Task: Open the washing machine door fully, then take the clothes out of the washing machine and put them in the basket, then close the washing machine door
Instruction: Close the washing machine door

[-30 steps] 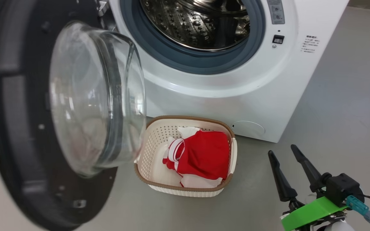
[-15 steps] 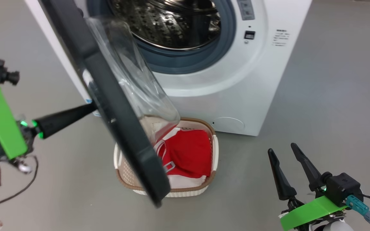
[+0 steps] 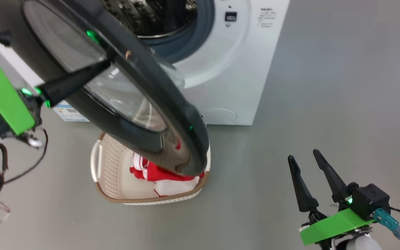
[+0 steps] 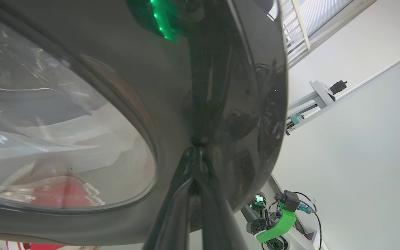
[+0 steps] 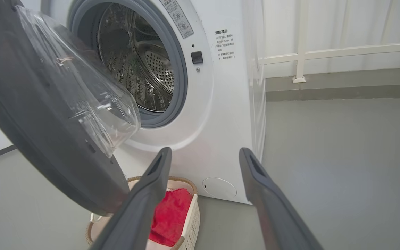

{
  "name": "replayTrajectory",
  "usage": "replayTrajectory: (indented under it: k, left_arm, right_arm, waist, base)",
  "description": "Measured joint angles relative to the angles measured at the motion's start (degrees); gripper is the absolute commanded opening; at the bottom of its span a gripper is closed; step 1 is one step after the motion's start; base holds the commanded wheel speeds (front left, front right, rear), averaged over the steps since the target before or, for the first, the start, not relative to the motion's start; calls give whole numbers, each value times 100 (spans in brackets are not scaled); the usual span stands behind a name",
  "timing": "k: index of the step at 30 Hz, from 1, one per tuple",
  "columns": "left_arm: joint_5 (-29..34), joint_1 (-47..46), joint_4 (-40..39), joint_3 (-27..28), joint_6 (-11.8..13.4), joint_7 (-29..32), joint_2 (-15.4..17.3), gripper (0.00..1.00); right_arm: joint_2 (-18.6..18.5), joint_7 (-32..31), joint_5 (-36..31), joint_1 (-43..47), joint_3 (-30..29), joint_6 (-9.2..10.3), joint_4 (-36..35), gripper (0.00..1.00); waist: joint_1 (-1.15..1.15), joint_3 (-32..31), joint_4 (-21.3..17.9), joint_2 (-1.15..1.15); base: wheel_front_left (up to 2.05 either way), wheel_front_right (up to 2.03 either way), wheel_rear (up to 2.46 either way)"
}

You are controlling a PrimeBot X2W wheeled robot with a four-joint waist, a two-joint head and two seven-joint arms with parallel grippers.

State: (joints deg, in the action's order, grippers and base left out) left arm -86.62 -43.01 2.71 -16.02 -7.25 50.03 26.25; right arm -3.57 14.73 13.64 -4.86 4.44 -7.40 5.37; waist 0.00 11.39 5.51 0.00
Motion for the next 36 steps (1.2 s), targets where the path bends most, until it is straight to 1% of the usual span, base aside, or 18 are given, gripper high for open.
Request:
replayTrajectory:
  k: [5,12,19,23,26,30,36]
  left_arm:
    - [65,-361,89,-38,0,-349,-83,0]
    - [116,-901,348,-89,-1,-733,-48,0]
    - [155,-1358,777,-105,-1,-1137,209,0]
    - [183,-1533,1114,-148,-1,-1488,385,0]
    - [177,-1598,1235,-254,-1,-1546,469,0]
    - [113,-1593,1280,-439,-1,-1628,497,0]
    - [-101,-1547,1215,-552,-1,-1693,578,0]
  right_arm:
    - [18,0,-47,-219,10,0,-47,100]
    - [22,0,-34,-500,134,0,-103,100]
    - [23,0,94,-624,222,0,-157,100]
    - [24,0,126,-626,237,0,-169,100]
    - [25,0,145,-626,234,0,-192,100]
    - [25,0,145,-625,215,0,-194,100]
    - [27,0,144,-624,215,0,-171,100]
  waist:
    - [0,284,-187,0]
    - [0,657,-497,0]
    - [0,938,-905,0]
    - [0,1070,-1204,0]
    - [0,1121,-1346,0]
    - [0,1125,-1430,0]
    - [0,983,-1346,0]
  base:
    - [0,0,0]
    - [0,0,0]
    - [0,0,0]
    - [0,0,0]
    - [0,0,0]
    - [0,0,0]
    - [0,0,0]
